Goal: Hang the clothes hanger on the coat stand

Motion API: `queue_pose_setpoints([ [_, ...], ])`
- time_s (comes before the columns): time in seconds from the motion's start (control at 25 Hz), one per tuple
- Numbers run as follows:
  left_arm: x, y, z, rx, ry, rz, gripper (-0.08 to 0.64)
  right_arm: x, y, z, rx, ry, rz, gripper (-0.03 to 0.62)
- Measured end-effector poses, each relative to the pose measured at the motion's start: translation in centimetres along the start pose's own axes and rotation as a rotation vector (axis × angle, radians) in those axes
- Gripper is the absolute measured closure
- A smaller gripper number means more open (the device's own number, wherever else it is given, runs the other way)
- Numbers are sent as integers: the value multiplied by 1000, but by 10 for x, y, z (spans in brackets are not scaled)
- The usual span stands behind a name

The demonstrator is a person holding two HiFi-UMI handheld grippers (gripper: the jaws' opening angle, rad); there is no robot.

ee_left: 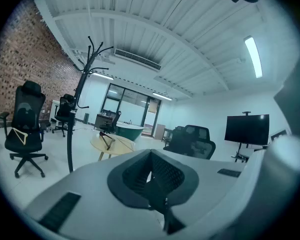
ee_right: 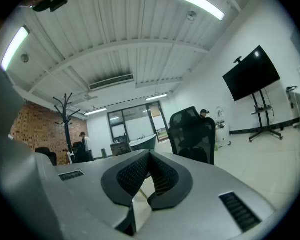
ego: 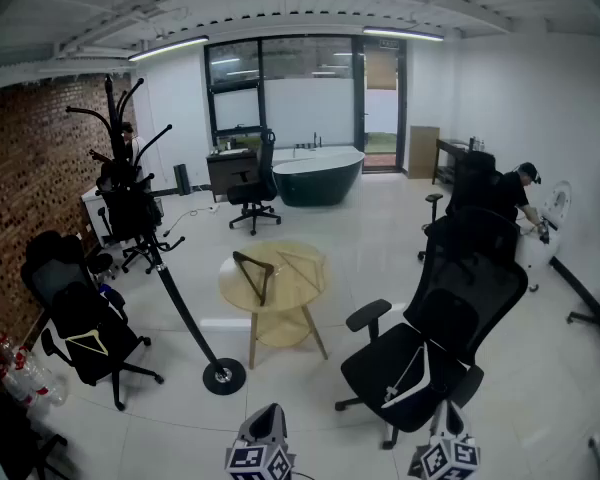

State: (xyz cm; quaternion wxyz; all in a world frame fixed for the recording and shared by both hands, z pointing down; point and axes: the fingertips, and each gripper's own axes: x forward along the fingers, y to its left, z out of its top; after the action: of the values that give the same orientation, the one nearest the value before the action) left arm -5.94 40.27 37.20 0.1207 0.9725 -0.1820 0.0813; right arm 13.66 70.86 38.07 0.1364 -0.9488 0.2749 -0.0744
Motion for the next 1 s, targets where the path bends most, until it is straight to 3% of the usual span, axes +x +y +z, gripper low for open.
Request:
queue_pose_setpoints([
  [0.16,35,-39,5,43,-36,-27,546,29,-11,21,-70,-42,41,592],
  [0.4,77,-70,0,105,-34,-58,534,53,-23,15,-84,-29,57,569],
  [0.72,146,-60,4,109,-16,-138,494,114,-7,12,-131,-9,22,569],
  [1.0,252,-47,3,128,7,-302,494,208,12,-3,-184,22,-51,569],
])
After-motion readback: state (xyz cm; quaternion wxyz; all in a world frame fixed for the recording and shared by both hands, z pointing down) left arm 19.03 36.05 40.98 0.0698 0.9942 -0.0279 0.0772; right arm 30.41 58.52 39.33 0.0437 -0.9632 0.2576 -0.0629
